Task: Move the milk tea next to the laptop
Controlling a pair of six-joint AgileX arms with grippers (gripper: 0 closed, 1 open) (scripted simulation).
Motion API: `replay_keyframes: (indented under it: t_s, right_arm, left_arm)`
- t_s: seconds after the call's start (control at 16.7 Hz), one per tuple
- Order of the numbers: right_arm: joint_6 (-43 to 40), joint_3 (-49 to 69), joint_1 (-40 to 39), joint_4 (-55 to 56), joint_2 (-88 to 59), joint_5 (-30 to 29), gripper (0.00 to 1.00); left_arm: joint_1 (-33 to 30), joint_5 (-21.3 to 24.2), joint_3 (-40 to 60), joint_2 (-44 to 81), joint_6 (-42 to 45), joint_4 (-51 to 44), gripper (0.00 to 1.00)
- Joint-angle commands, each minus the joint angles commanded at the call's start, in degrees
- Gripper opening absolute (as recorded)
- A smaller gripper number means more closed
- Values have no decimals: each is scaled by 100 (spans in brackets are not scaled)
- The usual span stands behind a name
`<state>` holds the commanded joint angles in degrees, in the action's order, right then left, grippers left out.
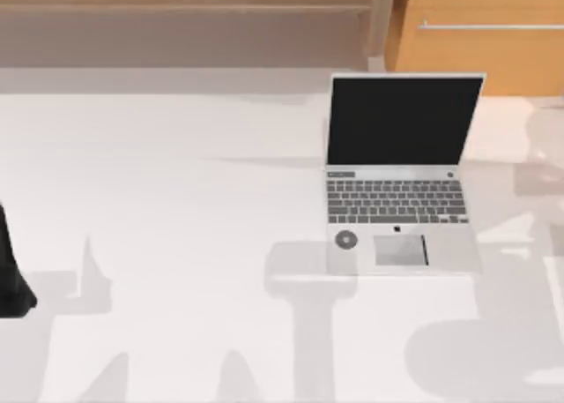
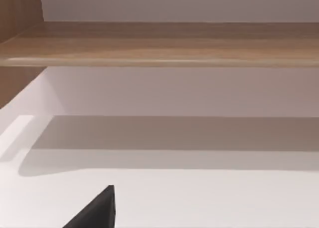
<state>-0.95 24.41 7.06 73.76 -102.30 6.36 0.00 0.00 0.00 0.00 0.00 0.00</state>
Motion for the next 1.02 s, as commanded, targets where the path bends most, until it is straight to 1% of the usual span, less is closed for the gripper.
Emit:
replay_keyframes:
  t_s: [0.6,0.78,1.02]
  right_arm:
    - [27,291,-735,23,840,-262,0]
    - [33,271,-892,-169,1067,-515,0]
    - [123,35,-1211,-657,1357,-1040,0]
  left_arm:
    - [0,0,0,0,0,0,100]
    - [0,0,0,0,0,0,100]
    - [0,0,0,0,0,0,100]
